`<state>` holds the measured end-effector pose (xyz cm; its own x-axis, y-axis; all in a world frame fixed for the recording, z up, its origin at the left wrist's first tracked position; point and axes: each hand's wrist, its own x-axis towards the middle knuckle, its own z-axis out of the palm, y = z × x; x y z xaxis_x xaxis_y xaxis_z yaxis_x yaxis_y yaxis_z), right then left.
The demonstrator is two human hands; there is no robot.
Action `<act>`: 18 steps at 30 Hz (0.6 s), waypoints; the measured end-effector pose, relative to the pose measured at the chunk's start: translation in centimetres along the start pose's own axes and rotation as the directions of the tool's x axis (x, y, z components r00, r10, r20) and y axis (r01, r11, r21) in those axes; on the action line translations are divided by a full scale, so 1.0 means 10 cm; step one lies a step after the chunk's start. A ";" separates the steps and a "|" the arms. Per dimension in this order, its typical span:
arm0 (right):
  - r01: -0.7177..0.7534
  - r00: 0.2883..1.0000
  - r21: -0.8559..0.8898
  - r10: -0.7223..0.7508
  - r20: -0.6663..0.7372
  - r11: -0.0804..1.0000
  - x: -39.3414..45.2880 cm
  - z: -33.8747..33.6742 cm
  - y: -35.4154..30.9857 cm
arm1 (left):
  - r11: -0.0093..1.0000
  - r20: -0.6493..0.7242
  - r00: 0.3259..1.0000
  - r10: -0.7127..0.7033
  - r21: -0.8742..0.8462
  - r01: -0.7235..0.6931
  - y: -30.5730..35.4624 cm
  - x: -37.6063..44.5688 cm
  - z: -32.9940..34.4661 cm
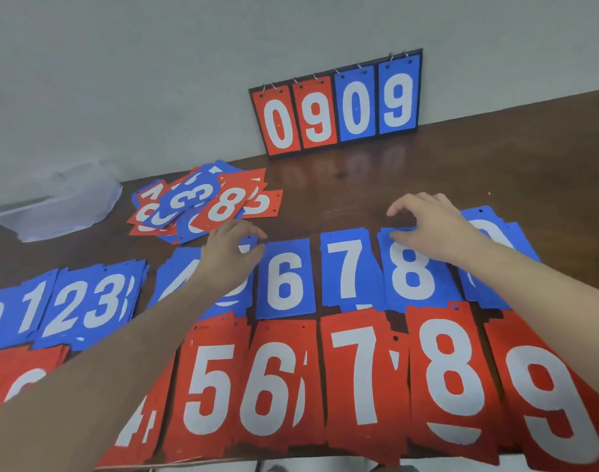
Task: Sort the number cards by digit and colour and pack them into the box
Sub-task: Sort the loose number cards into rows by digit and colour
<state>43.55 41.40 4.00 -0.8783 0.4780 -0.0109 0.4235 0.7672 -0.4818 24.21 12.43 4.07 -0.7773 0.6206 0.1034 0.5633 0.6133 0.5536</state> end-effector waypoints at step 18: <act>0.067 0.995 0.104 -0.074 0.064 0.992 1.03 0.85 -1.81 | 0.993 -0.026 0.993 -0.112 -0.041 0.111 -1.47 0.64 -0.85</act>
<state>24.95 28.78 5.12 -0.9198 0.3913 -0.0311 0.3380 0.7492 -0.5696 8.58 3.21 3.56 -0.8426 0.5350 0.0622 0.4615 0.6576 0.5954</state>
